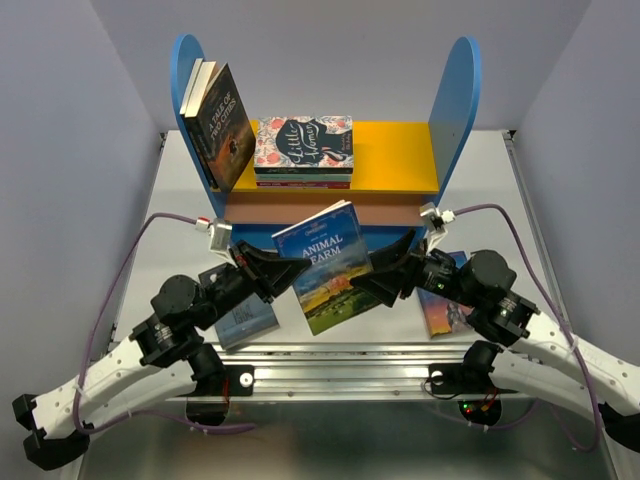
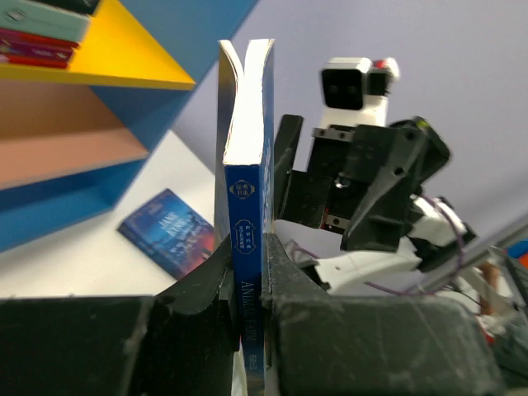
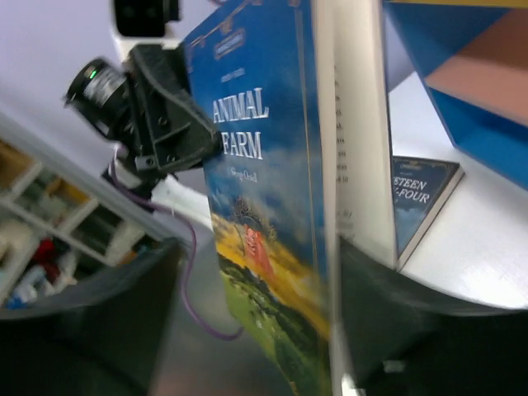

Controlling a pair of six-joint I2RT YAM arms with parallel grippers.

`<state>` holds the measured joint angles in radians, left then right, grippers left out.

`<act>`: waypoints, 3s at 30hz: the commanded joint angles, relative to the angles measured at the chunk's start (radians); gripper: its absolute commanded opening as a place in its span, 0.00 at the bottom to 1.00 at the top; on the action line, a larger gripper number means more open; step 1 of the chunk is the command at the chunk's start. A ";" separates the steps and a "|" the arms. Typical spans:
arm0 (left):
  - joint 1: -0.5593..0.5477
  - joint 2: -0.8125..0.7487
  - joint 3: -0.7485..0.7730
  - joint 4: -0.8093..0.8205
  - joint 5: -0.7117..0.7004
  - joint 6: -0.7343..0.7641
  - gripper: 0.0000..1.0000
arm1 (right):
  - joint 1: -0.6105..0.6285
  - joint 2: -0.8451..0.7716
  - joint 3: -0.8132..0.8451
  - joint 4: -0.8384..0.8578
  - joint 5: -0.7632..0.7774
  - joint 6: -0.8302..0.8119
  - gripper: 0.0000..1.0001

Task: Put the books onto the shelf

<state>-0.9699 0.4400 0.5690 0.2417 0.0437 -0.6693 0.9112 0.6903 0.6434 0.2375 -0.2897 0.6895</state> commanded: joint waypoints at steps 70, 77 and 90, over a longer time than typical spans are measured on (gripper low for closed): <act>0.508 0.654 0.709 0.027 -0.459 0.883 0.00 | 0.005 -0.026 0.053 -0.422 0.606 -0.113 1.00; 0.508 0.658 0.675 0.051 -0.472 0.896 0.01 | 0.005 -0.037 0.048 -0.423 0.604 -0.111 1.00; 0.508 0.637 0.568 0.177 -0.518 0.860 0.23 | 0.005 -0.052 0.038 -0.425 0.607 -0.108 1.00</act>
<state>-0.4690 1.1118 1.1431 0.3489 -0.4484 0.2020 0.9112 0.6460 0.6712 -0.2024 0.3149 0.5938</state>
